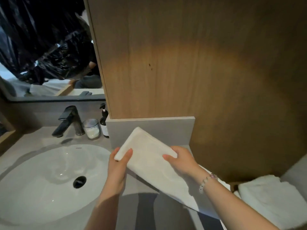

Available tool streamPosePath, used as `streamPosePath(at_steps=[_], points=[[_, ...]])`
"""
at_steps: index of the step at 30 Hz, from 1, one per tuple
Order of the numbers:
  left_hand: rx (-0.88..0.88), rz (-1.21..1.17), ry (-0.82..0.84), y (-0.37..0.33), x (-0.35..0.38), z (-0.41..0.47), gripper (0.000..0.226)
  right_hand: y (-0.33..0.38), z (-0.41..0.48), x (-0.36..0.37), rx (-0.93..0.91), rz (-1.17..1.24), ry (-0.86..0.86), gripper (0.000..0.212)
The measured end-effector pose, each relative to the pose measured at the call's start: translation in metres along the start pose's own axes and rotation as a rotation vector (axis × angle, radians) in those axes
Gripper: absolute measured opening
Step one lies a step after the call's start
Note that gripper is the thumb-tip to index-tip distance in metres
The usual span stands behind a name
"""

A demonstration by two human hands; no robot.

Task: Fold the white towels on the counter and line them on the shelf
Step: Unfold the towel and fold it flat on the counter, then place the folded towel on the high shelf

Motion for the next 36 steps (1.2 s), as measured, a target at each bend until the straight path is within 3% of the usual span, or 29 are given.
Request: streamPosePath(at_steps=[2,5,8,11,14,22,29,33,36], points=[[-0.083,-0.096,0.171,0.01,0.037,0.001,0.045,0.001,-0.008,-0.024,0.032,0.102,-0.097,0.007],[-0.145,-0.041,0.352,0.029,0.091,-0.01,0.057,-0.005,-0.019,-0.059,0.1,0.222,-0.214,0.006],[-0.12,-0.039,0.373,0.028,0.131,-0.015,0.042,-0.007,-0.035,-0.093,0.143,0.274,-0.269,0.01],[-0.072,-0.025,0.406,0.011,0.174,-0.025,0.047,-0.009,-0.06,-0.134,0.185,0.391,-0.38,0.019],[-0.013,-0.045,0.446,-0.016,0.214,-0.036,0.028,-0.003,-0.083,-0.176,0.151,0.372,-0.461,0.018],[0.132,-0.114,0.59,-0.075,0.335,-0.098,0.023,0.005,-0.152,-0.295,0.013,0.491,-0.743,0.026],[0.37,-0.115,0.556,-0.094,0.444,-0.194,0.02,-0.028,-0.217,-0.423,-0.168,0.642,-0.914,0.024],[0.486,-0.086,0.501,-0.093,0.503,-0.255,0.005,-0.072,-0.241,-0.486,-0.26,0.744,-0.906,0.019],[0.561,-0.12,0.44,-0.1,0.543,-0.303,0.009,-0.097,-0.269,-0.537,-0.317,0.789,-0.951,0.015]])
Point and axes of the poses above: each hand's wrist, its own z-axis towards the middle knuckle, its own x-axis out of the palm, y = z × x, the point moved 8 cm from there along z, towards the middle knuckle, and after that the axes turned 1 degree about -z, right-handed, at the moved point
